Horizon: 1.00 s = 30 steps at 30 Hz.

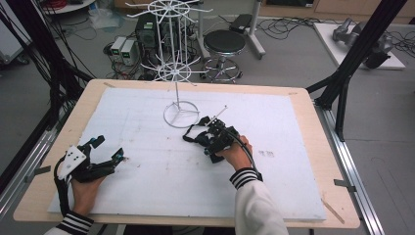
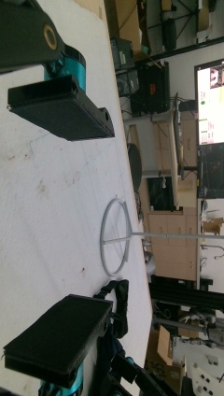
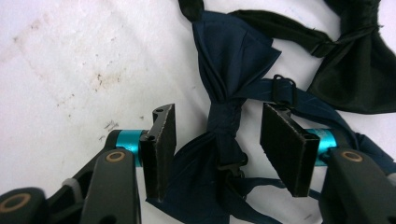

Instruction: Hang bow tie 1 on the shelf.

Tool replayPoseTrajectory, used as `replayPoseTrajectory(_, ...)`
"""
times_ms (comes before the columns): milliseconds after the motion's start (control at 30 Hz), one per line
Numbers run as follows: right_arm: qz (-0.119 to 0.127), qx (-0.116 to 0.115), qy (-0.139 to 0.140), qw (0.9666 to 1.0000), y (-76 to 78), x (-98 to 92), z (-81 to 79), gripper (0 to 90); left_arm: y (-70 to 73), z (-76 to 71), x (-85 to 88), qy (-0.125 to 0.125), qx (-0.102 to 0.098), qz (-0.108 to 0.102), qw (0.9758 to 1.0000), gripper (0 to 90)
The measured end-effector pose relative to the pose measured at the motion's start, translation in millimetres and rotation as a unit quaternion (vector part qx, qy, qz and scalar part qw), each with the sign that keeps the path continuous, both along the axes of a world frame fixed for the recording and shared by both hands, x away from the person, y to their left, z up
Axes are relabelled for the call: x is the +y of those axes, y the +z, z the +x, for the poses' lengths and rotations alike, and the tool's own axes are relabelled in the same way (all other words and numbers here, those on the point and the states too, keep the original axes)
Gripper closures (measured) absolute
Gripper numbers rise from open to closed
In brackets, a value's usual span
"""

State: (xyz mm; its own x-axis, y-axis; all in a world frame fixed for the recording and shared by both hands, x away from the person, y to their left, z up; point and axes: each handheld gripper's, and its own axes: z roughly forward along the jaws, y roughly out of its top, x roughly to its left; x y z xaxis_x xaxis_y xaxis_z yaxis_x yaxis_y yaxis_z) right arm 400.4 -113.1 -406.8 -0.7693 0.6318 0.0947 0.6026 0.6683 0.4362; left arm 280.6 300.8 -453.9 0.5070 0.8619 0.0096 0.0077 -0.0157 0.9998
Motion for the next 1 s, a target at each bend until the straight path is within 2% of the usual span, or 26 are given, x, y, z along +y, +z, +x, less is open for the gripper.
replayPoseTrajectory(133,-0.009,0.003,0.004,0.9999,-3.4,2.7,1.7,48.3,0.0,-0.1,0.0,0.0,0.0,0.0,1.0,15.0)
replayPoseTrajectory(367,-0.009,0.01,0.001,0.9999,-7.2,5.0,4.3,57.8,0.0,-0.1,0.0,-0.001,0.0,0.0,1.0,15.0)
replayPoseTrajectory(433,-0.01,0.011,0.002,0.9999,-7.6,4.9,5.0,63.9,0.0,-0.1,0.1,-0.001,0.0,0.0,1.0,15.0)
replayPoseTrajectory(633,-0.022,0.01,-0.007,0.9997,-8.0,5.9,5.1,73.0,0.0,-0.1,0.0,0.0,-0.001,0.0,1.0,15.0)
replayPoseTrajectory(1000,-0.029,0.007,-0.011,0.9995,-5.3,4.6,4.2,75.8,-0.1,-0.2,0.1,-0.001,-0.001,0.0,1.0,15.0)
